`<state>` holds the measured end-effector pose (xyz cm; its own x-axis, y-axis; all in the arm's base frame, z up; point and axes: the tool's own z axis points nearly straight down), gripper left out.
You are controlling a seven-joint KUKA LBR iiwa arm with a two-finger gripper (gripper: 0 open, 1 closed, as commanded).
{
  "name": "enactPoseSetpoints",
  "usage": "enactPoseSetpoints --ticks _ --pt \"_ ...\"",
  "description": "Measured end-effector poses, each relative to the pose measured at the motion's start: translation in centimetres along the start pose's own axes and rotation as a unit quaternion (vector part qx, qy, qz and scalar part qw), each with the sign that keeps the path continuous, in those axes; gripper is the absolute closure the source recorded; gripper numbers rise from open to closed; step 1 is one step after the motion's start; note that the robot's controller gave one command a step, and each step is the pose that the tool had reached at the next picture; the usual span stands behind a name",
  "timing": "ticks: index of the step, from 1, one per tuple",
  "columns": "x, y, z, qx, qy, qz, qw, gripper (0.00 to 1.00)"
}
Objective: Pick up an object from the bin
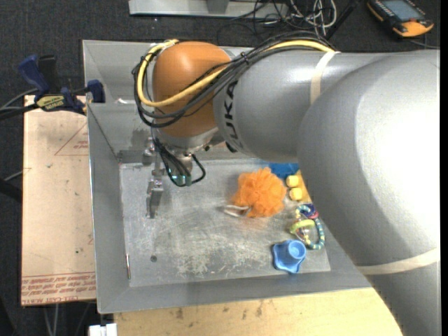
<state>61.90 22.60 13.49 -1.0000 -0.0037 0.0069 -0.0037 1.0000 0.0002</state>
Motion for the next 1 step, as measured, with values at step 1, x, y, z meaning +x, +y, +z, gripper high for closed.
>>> enactPoseSetpoints --ticks 1 --pt "-0.22 -0.06 -0.5 -0.001 -0.0038 0.001 1.0 0.0"
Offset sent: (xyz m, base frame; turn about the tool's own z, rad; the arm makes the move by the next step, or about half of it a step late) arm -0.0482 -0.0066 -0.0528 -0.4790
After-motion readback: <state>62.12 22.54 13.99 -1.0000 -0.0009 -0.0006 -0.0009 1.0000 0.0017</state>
